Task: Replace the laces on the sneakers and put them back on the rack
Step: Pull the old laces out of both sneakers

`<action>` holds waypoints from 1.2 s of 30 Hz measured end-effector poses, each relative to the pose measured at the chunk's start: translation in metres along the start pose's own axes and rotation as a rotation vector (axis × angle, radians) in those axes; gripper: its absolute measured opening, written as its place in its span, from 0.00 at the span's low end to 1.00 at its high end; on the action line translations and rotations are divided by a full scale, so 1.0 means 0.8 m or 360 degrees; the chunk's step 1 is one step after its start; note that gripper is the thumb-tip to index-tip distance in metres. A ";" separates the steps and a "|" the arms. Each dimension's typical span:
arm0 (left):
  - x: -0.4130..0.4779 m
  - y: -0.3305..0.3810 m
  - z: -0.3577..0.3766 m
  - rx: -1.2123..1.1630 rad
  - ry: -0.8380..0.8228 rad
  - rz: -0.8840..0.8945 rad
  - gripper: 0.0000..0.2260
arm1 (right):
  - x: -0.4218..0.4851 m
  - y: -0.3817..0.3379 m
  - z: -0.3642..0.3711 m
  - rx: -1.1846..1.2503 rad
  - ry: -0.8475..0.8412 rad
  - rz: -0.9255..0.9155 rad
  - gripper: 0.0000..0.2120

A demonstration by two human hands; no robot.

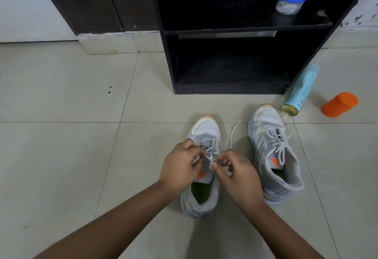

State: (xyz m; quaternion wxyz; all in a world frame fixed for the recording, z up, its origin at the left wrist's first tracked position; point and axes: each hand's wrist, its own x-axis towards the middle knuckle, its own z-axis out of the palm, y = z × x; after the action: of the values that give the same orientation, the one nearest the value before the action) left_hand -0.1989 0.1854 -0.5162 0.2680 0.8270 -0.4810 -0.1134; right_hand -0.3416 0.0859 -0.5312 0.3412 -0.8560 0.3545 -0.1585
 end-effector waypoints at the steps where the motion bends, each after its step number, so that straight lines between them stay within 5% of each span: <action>1: 0.003 0.001 0.002 0.0080 -0.0001 0.0038 0.08 | -0.003 0.001 0.001 -0.0017 -0.0033 -0.0020 0.13; 6: 0.015 0.007 0.010 0.0322 -0.0056 0.0153 0.08 | 0.002 -0.001 -0.005 -0.0054 -0.0067 -0.0004 0.05; 10: 0.013 0.002 0.011 0.0156 0.0006 0.0121 0.05 | 0.005 0.007 -0.003 0.0112 -0.0116 0.0208 0.07; 14: 0.014 -0.017 0.010 -0.0887 0.0357 -0.0775 0.06 | 0.004 0.015 -0.002 0.0244 -0.0123 0.0382 0.08; 16: 0.016 -0.032 0.008 -0.1065 0.0319 -0.1104 0.04 | 0.004 0.015 -0.001 0.0264 -0.0141 0.0402 0.08; 18: 0.009 -0.038 0.005 -0.0713 0.0251 -0.0871 0.11 | 0.005 0.012 0.000 0.0232 -0.0154 0.0383 0.08; 22: 0.003 -0.007 0.003 0.0100 0.0103 0.0080 0.14 | 0.006 0.011 0.002 0.0217 -0.0138 0.0362 0.07; 26: 0.006 -0.001 0.010 0.0619 0.0038 0.0359 0.13 | 0.006 0.013 0.001 0.0216 -0.0139 0.0332 0.08; 29: 0.005 -0.016 0.013 0.0256 0.0202 0.0193 0.09 | 0.006 0.013 0.000 0.0237 -0.0140 0.0335 0.08; 32: 0.009 -0.026 0.005 -0.0805 0.0485 -0.0623 0.08 | 0.004 0.012 0.001 0.0282 -0.0126 0.0372 0.08; 34: 0.009 -0.039 0.000 -0.0616 0.0488 -0.0696 0.10 | 0.003 0.011 0.001 0.0292 -0.0131 0.0375 0.08; 36: 0.005 -0.039 -0.002 -0.0079 0.0325 -0.0350 0.17 | 0.004 0.009 0.001 0.0264 -0.0145 0.0351 0.08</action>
State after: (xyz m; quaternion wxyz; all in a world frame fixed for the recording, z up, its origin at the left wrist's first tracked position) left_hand -0.1732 0.1951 -0.5320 0.3221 0.8750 -0.3548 -0.0692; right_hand -0.3422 0.0803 -0.5369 0.4418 -0.7871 0.4163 -0.1098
